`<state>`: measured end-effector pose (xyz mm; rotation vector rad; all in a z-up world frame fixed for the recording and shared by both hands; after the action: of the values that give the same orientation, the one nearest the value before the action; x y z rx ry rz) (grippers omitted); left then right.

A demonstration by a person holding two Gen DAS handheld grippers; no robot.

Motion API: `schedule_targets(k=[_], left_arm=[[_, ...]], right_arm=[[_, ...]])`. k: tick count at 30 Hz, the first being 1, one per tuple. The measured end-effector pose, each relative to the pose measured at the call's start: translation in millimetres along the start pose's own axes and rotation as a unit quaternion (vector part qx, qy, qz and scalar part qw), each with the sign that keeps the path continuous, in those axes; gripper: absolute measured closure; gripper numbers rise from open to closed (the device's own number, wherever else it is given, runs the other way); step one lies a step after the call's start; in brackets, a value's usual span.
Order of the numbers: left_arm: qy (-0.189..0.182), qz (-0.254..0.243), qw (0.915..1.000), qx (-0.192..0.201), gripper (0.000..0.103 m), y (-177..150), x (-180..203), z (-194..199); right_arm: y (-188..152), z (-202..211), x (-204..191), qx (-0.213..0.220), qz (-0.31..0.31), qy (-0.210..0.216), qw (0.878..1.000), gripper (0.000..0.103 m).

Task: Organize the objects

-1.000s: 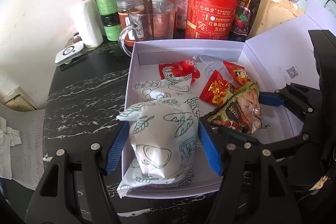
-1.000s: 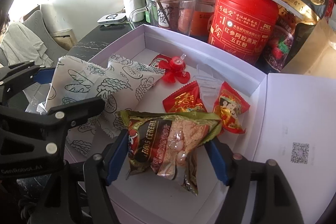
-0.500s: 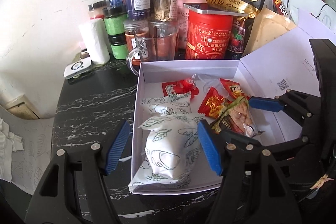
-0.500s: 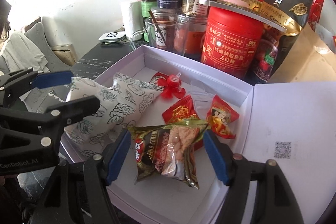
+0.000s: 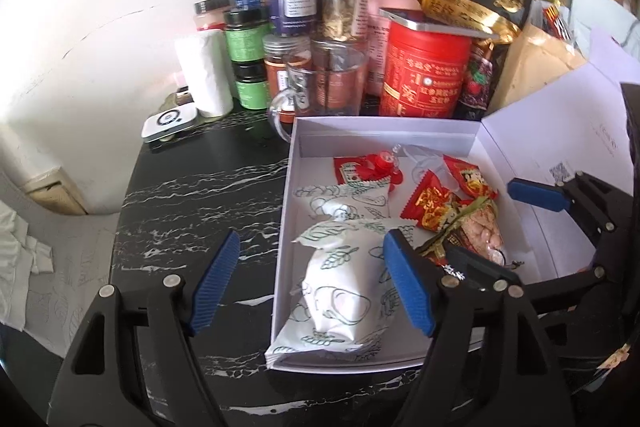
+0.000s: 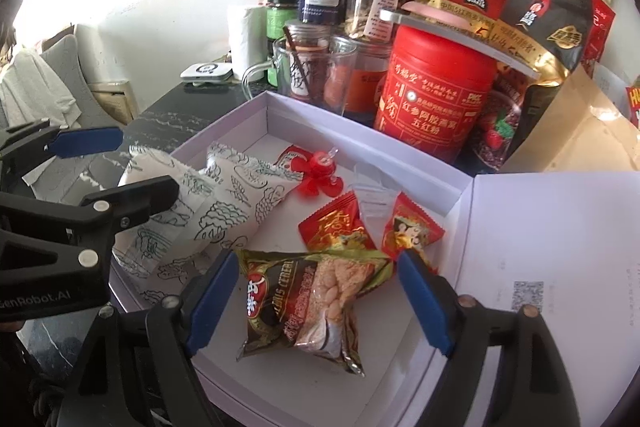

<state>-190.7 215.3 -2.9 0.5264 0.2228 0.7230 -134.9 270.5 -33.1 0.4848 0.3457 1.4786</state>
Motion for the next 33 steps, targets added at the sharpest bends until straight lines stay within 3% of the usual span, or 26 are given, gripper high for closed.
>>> schedule_targets(k=[12,33], left_arm=[[0.001,0.041,0.9991,0.01,0.024,-10,-13,34],[0.002,0.047,0.9983,0.036,0.022,-66,1,105]], right_arm=[[-4,34,2,0.021,-0.022,-0.005,1.0,0.018],[-58,116,-16,0.066,-0.028,-0.006,0.997,0.018]])
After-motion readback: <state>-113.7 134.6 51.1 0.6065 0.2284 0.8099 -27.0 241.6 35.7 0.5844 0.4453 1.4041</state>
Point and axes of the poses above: each gripper's, at about its wrist camera, not at the fingertips, and z roughly against the way its jaws point, x to its right, y to its top, the point moved 1 cm from there along -z, roughly the way its jaws point, and after that the axes turned 12 degrees about -x, right-handed, at the moved point
